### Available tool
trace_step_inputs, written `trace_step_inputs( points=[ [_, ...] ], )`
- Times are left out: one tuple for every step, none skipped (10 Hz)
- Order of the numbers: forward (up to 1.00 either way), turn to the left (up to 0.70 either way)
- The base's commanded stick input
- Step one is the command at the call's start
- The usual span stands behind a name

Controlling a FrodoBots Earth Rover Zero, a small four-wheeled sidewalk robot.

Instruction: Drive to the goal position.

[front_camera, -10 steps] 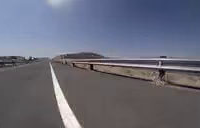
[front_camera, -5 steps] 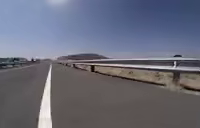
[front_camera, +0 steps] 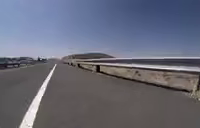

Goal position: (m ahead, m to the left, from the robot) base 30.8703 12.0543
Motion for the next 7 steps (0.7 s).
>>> trace_step_inputs(
  points=[
    [1.0, 0.0],
    [1.0, 0.0],
    [1.0, 0.0],
    [1.0, 0.0],
    [1.0, 0.27],
    [1.0, 0.27],
    [1.0, 0.27]
  ],
)
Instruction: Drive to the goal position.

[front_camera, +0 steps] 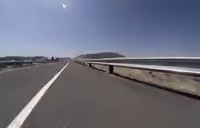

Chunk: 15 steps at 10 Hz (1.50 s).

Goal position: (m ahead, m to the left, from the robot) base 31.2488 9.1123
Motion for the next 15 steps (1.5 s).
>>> trace_step_inputs(
  points=[
    [1.0, 0.15],
    [1.0, 0.03],
    [1.0, 0.0],
    [1.0, 0.0],
    [1.0, 0.0],
    [1.0, 0.0],
    [1.0, 0.27],
    [1.0, 0.27],
    [1.0, 0.23],
    [1.0, 0.12],
    [1.0, 0.01],
    [1.0, 0.0],
    [1.0, 0.0],
    [1.0, 0.0],
    [1.0, 0.0]
  ],
)
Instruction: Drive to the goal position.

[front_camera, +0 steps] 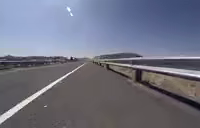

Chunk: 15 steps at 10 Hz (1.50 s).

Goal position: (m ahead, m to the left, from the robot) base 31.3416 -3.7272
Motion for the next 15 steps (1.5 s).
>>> trace_step_inputs(
  points=[
    [1.0, 0.27],
    [1.0, 0.27],
    [1.0, 0.0],
    [1.0, 0.0],
    [1.0, 0.0],
    [1.0, 0.0],
    [1.0, 0.0],
    [1.0, 0.0],
    [1.0, 0.0],
    [1.0, 0.0],
    [1.0, 0.0],
    [1.0, 0.0],
    [1.0, 0.0],
    [1.0, 0.0],
    [1.0, 0.0]
  ],
)
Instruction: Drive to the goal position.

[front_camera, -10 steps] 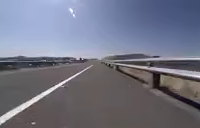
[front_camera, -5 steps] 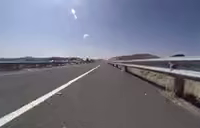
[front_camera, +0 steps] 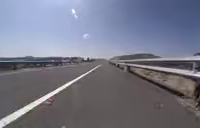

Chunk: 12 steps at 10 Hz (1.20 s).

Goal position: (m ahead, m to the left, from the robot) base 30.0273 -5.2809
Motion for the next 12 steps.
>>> trace_step_inputs(
  points=[
    [1.0, 0.0],
    [1.0, -0.17],
    [1.0, -0.07],
    [1.0, 0.0],
    [1.0, 0.0],
    [1.0, 0.0],
    [1.0, 0.0],
    [1.0, 0.0],
    [1.0, 0.0],
    [1.0, 0.0],
    [1.0, 0.0],
    [1.0, 0.0]
  ],
)
